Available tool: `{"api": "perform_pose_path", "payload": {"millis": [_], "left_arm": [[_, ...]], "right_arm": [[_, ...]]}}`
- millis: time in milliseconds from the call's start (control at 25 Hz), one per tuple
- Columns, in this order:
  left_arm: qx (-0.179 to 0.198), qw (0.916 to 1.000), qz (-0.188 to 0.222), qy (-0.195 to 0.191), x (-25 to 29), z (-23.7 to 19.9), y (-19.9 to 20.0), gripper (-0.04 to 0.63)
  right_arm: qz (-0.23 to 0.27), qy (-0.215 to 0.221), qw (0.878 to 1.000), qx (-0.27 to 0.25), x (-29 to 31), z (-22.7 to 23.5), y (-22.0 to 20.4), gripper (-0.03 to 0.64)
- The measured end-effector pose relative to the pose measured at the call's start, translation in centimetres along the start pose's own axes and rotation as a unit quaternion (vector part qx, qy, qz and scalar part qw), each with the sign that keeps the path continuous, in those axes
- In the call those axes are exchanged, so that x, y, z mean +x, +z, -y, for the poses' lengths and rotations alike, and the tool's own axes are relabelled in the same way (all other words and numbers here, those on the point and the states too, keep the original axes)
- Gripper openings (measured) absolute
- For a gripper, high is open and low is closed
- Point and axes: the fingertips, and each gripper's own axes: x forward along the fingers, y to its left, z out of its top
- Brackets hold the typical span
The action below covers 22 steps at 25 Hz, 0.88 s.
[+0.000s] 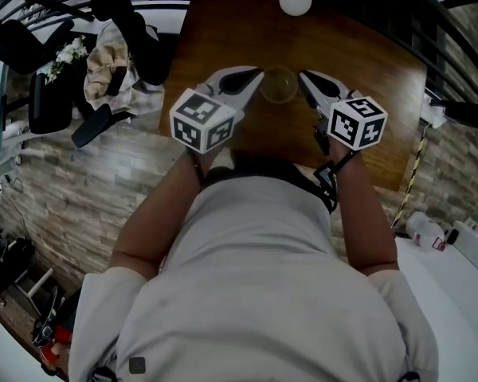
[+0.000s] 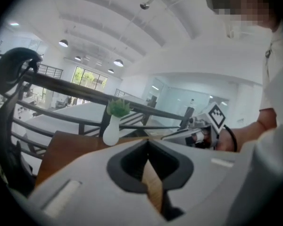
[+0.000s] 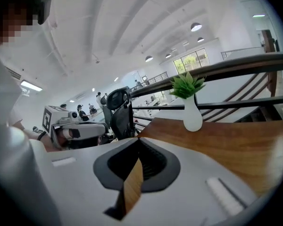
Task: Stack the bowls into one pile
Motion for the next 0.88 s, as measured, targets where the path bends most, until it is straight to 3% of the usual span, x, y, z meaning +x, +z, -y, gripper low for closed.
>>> {"api": "perform_pose_path", "payload": {"millis": [400,880], "left_arm": [[0.046,0.9975,0.048,-0.025,-6.4,5.0,5.0,0.005],[0.047,0.9965,0.058,-0.038,-9.7,6.5,4.7,0.005]], "right_arm": [[0.069,-0.010,0.997,-0.029,-6.2,-7.3,4.2,0.008],[0.069,-0.021,0.996,-0.047,-8.3,-11.0,2.8,0.008]]}}
